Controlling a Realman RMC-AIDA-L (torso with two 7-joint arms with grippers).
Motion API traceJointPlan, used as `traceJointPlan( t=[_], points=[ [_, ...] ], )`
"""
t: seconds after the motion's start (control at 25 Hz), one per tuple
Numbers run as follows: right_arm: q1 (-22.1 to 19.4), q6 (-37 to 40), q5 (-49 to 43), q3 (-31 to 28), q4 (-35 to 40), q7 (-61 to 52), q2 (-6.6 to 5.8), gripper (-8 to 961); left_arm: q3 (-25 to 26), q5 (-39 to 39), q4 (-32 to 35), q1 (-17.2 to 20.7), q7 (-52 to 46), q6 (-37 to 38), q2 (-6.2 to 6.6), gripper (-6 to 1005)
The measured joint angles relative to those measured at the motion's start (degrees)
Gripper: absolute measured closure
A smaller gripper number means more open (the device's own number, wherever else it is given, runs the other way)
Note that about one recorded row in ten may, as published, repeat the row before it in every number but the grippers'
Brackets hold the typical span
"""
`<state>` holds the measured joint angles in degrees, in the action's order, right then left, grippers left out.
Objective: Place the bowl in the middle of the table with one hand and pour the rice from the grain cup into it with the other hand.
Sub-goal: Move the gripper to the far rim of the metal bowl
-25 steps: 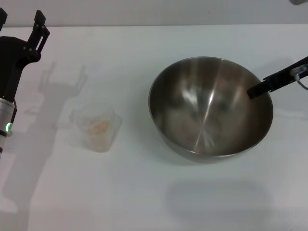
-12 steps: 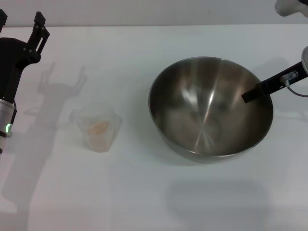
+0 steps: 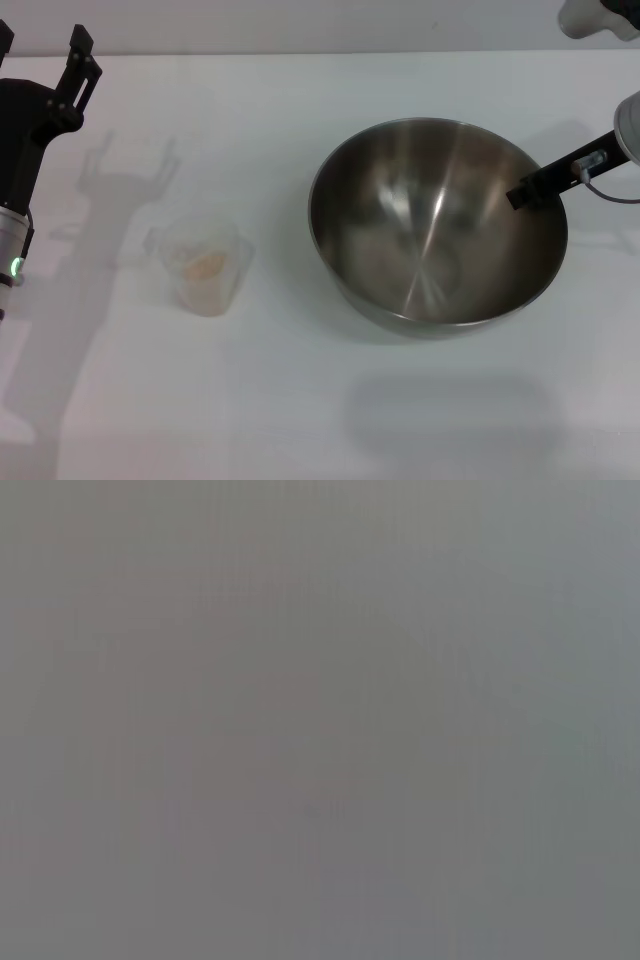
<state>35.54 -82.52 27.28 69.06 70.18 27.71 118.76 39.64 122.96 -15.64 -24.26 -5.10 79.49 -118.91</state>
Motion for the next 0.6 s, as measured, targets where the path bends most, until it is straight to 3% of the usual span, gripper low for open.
traceJointPlan(
  t=[0.6],
  points=[
    [0.0, 1.0, 0.5, -0.6, 1.2, 1.3, 0.08, 897, 0.0, 0.0, 0.0, -0.1, 0.0, 0.1, 0.09, 185]
  ],
)
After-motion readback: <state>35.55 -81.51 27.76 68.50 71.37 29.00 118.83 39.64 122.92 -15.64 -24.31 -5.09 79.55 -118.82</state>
